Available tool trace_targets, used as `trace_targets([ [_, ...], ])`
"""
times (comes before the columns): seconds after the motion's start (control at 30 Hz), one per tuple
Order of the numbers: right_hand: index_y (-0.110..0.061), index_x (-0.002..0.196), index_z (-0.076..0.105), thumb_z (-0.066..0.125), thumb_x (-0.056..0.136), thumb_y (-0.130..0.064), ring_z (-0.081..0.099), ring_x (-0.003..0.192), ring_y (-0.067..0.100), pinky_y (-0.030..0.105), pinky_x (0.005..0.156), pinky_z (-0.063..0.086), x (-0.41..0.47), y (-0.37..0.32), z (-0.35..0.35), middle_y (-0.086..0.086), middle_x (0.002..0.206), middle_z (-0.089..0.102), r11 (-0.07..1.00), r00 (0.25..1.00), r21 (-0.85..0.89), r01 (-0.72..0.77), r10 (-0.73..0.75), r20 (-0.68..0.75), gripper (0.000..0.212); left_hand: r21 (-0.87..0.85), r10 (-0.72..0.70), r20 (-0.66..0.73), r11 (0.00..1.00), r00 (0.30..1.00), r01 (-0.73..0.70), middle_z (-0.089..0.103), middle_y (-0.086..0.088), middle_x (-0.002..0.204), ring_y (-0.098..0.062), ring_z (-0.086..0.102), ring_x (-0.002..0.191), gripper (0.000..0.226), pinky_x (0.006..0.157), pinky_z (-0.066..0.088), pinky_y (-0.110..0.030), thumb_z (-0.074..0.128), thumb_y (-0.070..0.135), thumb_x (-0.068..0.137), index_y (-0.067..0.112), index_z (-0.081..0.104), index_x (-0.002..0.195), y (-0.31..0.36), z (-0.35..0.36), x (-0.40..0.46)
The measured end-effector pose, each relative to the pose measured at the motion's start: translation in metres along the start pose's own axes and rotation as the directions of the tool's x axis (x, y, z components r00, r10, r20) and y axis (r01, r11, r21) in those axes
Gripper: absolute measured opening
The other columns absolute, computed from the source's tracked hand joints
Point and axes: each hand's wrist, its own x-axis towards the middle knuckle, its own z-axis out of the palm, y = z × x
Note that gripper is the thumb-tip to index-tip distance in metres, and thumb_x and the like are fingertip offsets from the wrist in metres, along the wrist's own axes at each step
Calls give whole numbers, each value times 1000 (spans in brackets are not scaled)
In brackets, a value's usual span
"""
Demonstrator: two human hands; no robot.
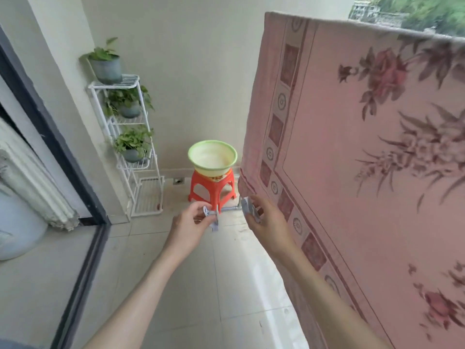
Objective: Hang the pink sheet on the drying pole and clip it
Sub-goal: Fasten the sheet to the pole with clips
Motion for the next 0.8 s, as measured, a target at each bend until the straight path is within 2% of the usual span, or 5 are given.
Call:
trace_targets([
  [0.13,-20,120,56,55,89,-25,53,82,6,14,64,35,96,11,20,-7,103,62,995,996,54,-89,91,-23,31,-120,6,20,993,1000,-4,71,-7,93,-17,67,88,16,82,51,-33,70,9,78,16,67,92,8,0,103],
  [0.27,-20,112,59,56,89,-24,54,76,0,7,60,37,189,30,41,-4,94,63,985,990,98,-139,141,-21,24,-198,-9,66,980,998,22,69,-11,93,-1,65,71,18,64,51,-13,67,1,79,12,65,93,6,9,196],
  [0.43,-18,116,60,59,88,-25,51,78,0,7,65,37,315,65,73,-3,99,58,987,990,87,-136,138,-18,29,-218,-18,80,975,997,35,70,-10,97,-17,65,84,20,73,51,-20,66,2,80,15,67,95,-2,15,332],
  [0.63,-10,124,54,59,86,-9,54,77,9,16,67,44,474,87,79,-3,95,56,928,962,256,-271,259,83,39,-184,-5,72,983,997,18,68,-10,99,-3,66,71,21,72,52,-20,64,5,83,10,66,103,24,18,487],
  [0.8,-13,126,49,53,86,4,61,77,20,37,75,57,571,98,95,1,94,54,737,891,501,-453,373,258,44,-177,-2,77,984,997,16,68,-6,86,-9,64,70,19,64,44,-9,66,6,82,9,67,100,29,20,590],
])
